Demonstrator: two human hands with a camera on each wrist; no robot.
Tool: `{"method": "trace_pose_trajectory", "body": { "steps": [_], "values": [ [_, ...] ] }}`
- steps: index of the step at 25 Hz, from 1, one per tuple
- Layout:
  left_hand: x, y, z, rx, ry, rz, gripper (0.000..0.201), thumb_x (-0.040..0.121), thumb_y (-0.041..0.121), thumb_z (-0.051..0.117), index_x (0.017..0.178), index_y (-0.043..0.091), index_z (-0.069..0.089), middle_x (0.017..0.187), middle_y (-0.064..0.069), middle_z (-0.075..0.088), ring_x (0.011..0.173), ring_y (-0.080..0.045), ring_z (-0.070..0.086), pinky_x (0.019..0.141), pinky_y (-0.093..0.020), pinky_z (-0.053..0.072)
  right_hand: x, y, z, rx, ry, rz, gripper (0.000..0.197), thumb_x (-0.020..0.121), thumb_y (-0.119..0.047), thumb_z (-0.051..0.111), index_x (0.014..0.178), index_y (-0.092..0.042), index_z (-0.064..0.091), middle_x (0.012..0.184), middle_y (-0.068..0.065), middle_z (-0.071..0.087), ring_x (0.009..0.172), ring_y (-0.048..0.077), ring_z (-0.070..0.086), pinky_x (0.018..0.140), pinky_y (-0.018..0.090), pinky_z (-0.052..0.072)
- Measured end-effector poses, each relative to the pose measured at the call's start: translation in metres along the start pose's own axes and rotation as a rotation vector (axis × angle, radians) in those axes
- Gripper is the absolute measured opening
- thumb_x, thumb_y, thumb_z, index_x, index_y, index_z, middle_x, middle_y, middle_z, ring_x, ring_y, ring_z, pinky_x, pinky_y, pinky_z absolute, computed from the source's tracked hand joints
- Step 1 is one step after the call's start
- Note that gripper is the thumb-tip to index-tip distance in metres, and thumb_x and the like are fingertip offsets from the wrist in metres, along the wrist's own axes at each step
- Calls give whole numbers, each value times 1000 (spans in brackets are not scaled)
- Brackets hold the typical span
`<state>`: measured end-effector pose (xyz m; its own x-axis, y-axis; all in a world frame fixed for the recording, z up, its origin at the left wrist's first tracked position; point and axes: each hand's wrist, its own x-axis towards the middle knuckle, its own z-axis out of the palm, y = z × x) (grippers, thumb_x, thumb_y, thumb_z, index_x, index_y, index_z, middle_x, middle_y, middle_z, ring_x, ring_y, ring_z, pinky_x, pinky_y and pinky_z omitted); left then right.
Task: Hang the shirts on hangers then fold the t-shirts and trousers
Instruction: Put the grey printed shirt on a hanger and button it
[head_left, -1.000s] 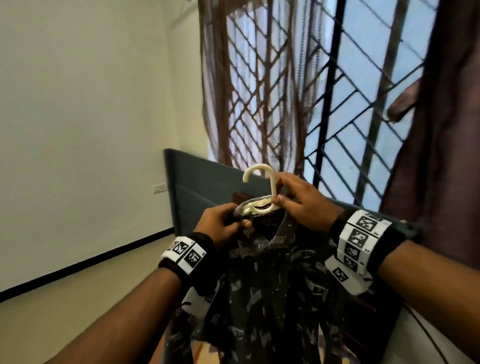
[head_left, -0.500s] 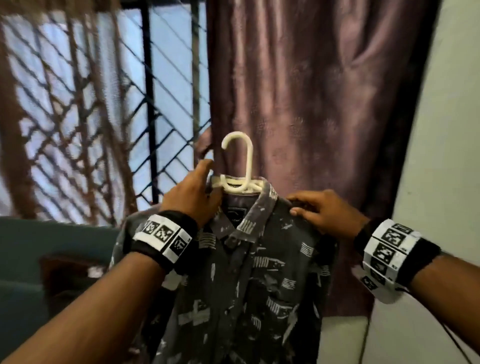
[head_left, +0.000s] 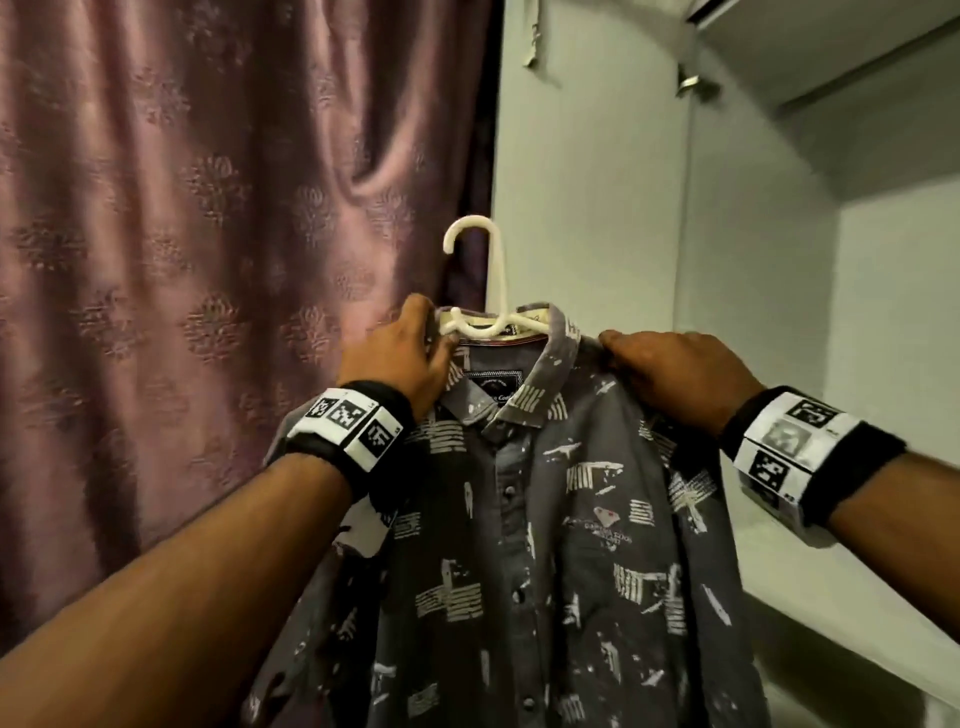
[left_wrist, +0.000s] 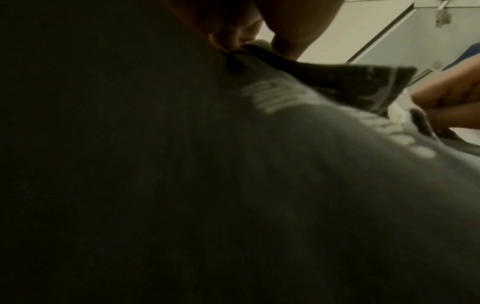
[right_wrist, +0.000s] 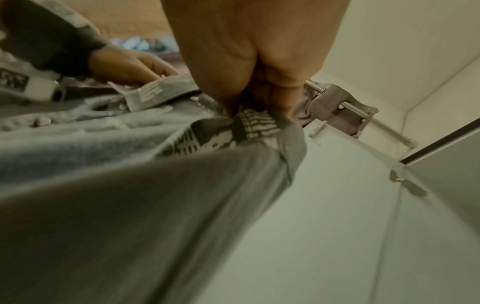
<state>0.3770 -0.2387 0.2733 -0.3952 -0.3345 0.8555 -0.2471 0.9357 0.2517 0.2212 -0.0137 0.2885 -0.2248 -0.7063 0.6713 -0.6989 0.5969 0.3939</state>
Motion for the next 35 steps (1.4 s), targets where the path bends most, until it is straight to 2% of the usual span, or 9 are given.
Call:
{"method": "trace_pose_trajectory", "body": {
  "steps": [6, 9, 12, 17, 22, 27, 30, 33, 35],
  "values": [
    [97, 69, 165, -130, -180, 174, 36, 97, 51, 34, 112, 19, 42, 105, -17, 63, 94, -39, 60, 70, -37, 39, 10, 119, 27, -337, -180, 209, 29, 98, -39, 40, 121, -23, 45, 106, 3, 64, 92, 28, 64, 71, 35, 50],
    [128, 122, 241, -257, -313, 182, 16, 96, 38, 39, 103, 23, 39, 106, -15, 62, 97, -37, 59, 81, -42, 40, 12, 167, 38, -465, -279, 351, 26, 97, -32, 41, 118, -21, 51, 108, 8, 64, 96, 30, 63, 73, 35, 44],
    [159, 179, 283, -394, -312, 76, 14, 93, 31, 41, 106, 27, 44, 113, -14, 55, 109, -37, 52, 92, -49, 32, 16, 201, 35, -586, -246, 423, 24, 96, -25, 43, 116, -17, 54, 108, 10, 64, 97, 32, 63, 69, 33, 38],
    [238, 285, 292, -549, -107, 30, 26, 93, 28, 39, 118, 34, 45, 124, -14, 48, 120, -37, 44, 98, -58, 22, 29, 266, -11, -803, -99, 446, 26, 96, -25, 42, 116, -14, 53, 113, 11, 63, 99, 34, 63, 67, 34, 34],
    [291, 378, 306, -484, 51, 224, 30, 96, 27, 35, 124, 36, 37, 126, -13, 50, 118, -38, 44, 99, -62, 23, 32, 337, -70, -982, -141, 482, 27, 97, -25, 42, 119, -14, 51, 115, 10, 63, 101, 34, 63, 66, 36, 39],
    [339, 461, 320, -636, 43, 238, 33, 98, 25, 30, 129, 33, 41, 131, -14, 48, 120, -39, 44, 95, -54, 34, 45, 398, -86, -1078, -127, 570, 28, 97, -18, 41, 122, -17, 54, 124, 6, 61, 110, 31, 62, 81, 40, 48],
    [357, 509, 343, -731, 115, 314, 32, 98, 24, 35, 129, 27, 43, 127, -14, 50, 115, -39, 49, 88, -48, 43, 41, 438, -95, -1203, -149, 560, 26, 98, -17, 39, 121, -15, 51, 120, 6, 62, 105, 32, 63, 72, 37, 43],
    [373, 563, 367, -863, 215, 408, 36, 98, 35, 38, 131, 21, 42, 127, -16, 51, 113, -39, 51, 88, -46, 43, 32, 474, -112, -1358, -194, 590, 26, 100, -20, 38, 122, -15, 51, 117, 6, 63, 106, 32, 63, 74, 37, 44],
    [378, 594, 381, -1003, 208, 422, 48, 98, 47, 33, 138, 21, 36, 134, -15, 47, 119, -39, 46, 94, -46, 40, 28, 490, -127, -1436, -236, 648, 26, 100, -22, 40, 121, -15, 54, 118, 8, 63, 107, 33, 62, 79, 39, 48]
  ]
}}
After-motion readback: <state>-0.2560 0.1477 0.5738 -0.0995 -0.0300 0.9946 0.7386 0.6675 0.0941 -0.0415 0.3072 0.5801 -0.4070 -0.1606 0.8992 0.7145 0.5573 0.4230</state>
